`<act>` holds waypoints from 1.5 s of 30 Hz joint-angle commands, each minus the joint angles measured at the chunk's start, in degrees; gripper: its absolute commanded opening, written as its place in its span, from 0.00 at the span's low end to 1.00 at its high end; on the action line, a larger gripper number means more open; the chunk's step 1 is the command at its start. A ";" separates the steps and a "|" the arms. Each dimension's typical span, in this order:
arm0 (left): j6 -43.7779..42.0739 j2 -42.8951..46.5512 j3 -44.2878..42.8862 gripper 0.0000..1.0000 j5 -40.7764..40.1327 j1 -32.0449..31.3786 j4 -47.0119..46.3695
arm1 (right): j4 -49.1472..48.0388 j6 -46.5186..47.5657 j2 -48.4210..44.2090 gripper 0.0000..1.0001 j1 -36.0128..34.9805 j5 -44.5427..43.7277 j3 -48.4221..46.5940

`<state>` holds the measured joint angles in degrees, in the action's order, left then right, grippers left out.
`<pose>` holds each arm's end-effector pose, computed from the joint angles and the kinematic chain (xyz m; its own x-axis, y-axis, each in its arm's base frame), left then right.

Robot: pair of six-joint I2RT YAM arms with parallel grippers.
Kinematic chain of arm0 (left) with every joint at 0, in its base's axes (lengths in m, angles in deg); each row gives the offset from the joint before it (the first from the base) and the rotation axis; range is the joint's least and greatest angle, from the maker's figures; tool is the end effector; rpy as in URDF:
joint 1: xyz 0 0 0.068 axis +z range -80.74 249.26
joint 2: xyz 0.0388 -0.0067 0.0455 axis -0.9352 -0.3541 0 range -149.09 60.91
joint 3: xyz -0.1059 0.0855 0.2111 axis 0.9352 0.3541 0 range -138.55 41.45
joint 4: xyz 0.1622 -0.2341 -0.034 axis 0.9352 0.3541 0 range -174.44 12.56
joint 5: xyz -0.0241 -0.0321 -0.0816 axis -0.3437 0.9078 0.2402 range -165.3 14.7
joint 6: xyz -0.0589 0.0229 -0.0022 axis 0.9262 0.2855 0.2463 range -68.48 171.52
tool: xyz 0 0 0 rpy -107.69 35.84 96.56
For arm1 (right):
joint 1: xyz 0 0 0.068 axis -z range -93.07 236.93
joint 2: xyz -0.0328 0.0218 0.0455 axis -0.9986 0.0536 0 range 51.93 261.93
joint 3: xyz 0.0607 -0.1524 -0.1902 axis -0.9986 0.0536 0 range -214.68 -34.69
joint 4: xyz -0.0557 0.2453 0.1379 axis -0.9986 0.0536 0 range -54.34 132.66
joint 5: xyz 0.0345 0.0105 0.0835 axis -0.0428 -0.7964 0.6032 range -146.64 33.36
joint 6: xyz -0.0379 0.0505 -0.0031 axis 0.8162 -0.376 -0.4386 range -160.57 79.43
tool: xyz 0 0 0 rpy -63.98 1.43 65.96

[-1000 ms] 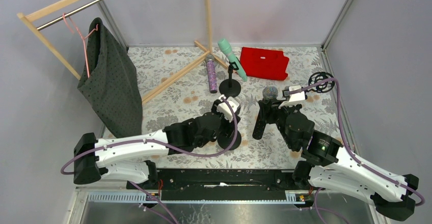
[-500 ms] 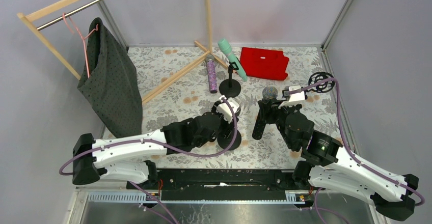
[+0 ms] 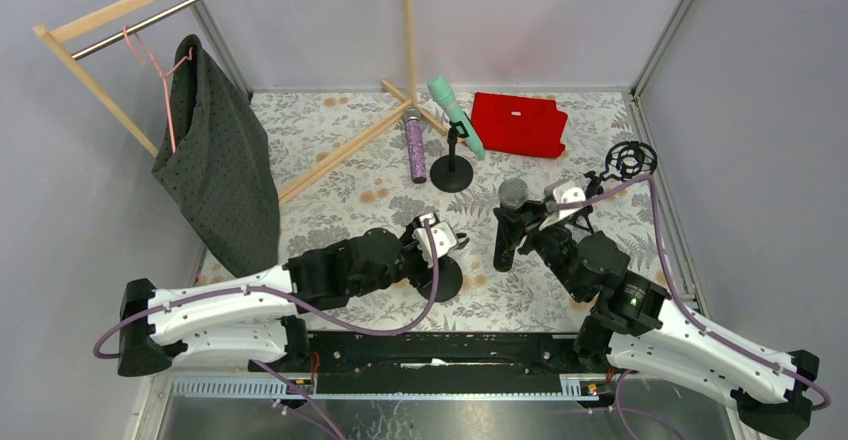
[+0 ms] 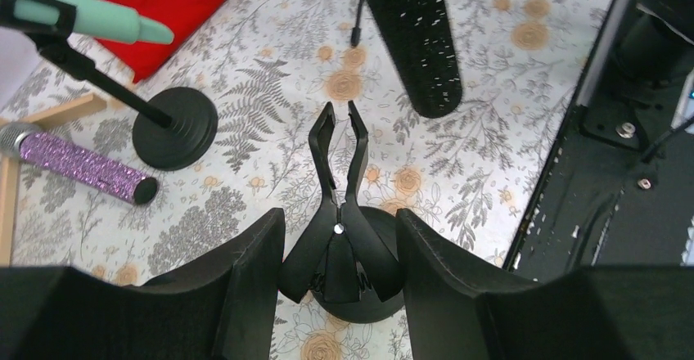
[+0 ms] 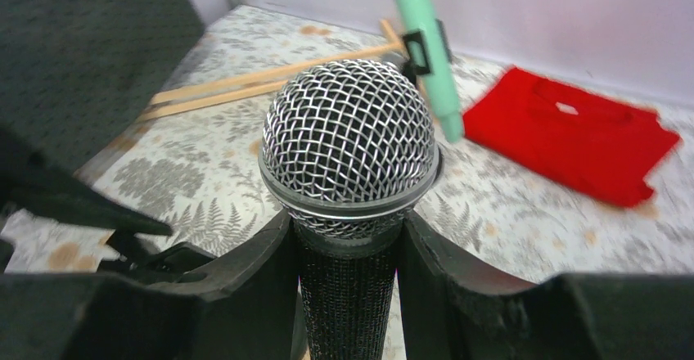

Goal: Attach the microphones to the stand

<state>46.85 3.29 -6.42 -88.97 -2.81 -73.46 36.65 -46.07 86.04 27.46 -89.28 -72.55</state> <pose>0.0978 -0.2649 0.2877 -0.0389 0.3770 -0.9254 0.8624 0.4804 0.1595 0.1253 0.1609 0.3322 -0.0189 0.1267 -0.9918 -0.4519 0.8837 0.1215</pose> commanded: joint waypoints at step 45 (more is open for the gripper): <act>14.81 3.09 10.83 0.96 7.78 8.01 -20.97 | -22.22 24.94 -4.94 0.00 -0.13 24.91 9.09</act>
<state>54.37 5.75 4.02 -80.52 5.04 -88.25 17.37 -20.30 81.51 27.62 -61.85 -64.03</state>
